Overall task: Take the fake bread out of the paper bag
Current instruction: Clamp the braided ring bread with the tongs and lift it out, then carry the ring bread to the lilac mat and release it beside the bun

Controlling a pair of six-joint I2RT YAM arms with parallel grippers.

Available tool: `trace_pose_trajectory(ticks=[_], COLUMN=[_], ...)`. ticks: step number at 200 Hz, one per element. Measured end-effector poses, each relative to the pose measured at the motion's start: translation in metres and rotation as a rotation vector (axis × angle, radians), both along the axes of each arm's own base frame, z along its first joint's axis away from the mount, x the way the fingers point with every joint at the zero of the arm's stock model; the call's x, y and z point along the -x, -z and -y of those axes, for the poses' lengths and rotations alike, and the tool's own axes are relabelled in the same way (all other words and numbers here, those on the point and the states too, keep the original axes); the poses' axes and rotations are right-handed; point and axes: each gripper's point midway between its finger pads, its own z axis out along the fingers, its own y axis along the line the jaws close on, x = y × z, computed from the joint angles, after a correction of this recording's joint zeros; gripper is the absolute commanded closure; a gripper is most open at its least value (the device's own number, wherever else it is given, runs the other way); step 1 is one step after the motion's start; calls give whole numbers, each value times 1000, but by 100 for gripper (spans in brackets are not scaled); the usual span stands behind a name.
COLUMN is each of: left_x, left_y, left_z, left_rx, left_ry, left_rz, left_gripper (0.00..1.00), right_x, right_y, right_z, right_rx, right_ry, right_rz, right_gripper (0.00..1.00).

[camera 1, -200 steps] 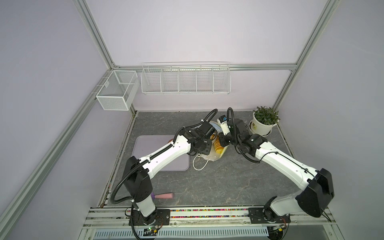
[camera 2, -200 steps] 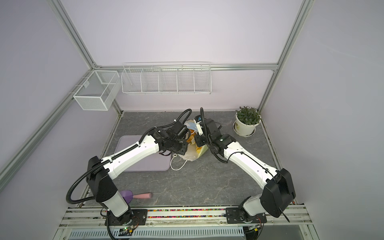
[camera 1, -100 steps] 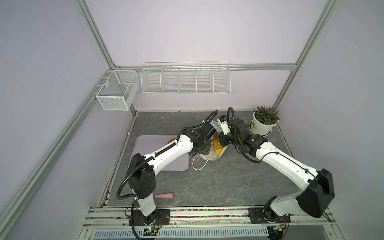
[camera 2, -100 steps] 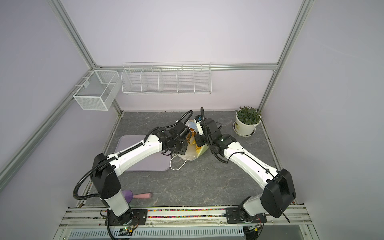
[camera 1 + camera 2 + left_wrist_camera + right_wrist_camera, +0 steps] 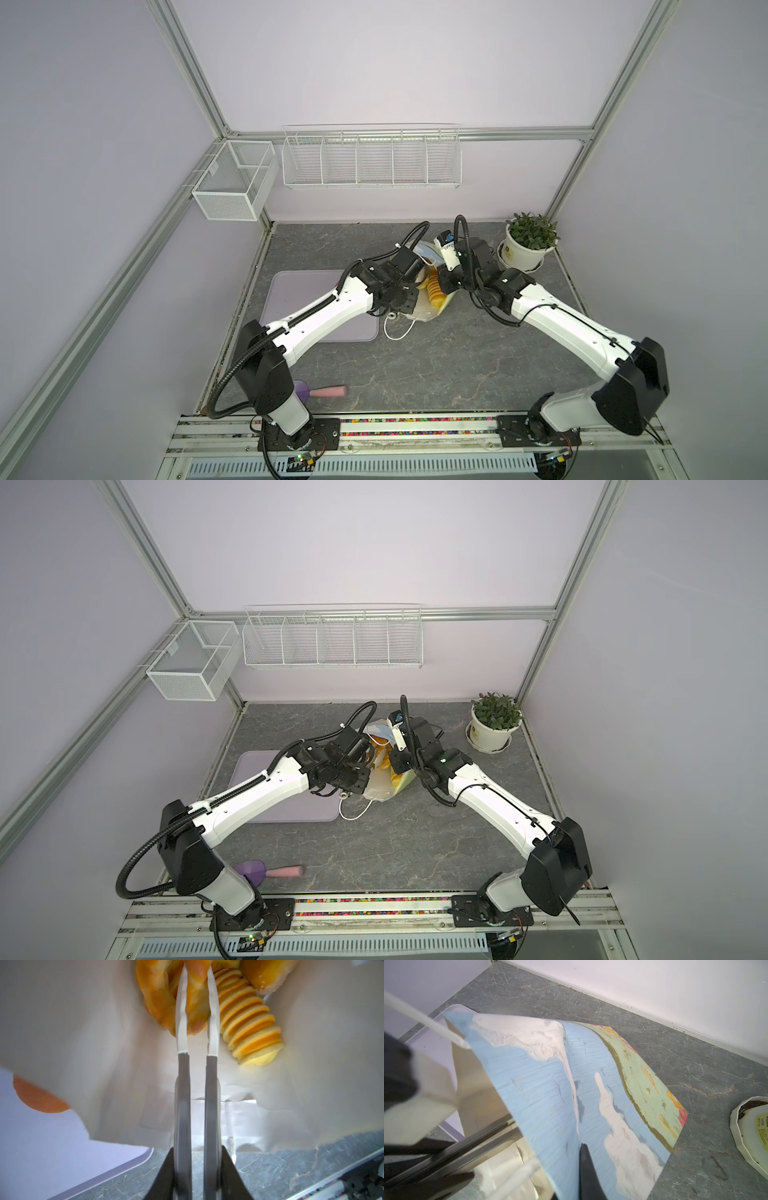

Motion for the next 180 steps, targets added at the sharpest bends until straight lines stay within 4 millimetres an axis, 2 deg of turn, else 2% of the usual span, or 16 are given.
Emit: trace_pose_trajectory(ticks=[43, 71, 102, 135, 157, 180], left_x=[35, 64, 93, 114, 121, 120], left_y=[-32, -55, -88, -112, -120, -118], left_z=[-3, -17, -45, -77, -103, -134], left_rx=[112, 212, 322, 387, 391, 352], left_ry=[71, 104, 103, 67, 7, -88], left_rz=[5, -8, 21, 55, 96, 117], left_gripper=[74, 75, 75, 75, 76, 75], right_x=[0, -1, -3, -5, -5, -6], right_y=[0, 0, -1, -3, -2, -2], right_z=[1, 1, 0, -1, 0, 1], right_rx=[6, 7, 7, 12, 18, 25], right_ry=[5, 7, 9, 15, 16, 17], right_rz=[1, 2, 3, 5, 4, 7], right_gripper=[93, 93, 93, 93, 93, 93])
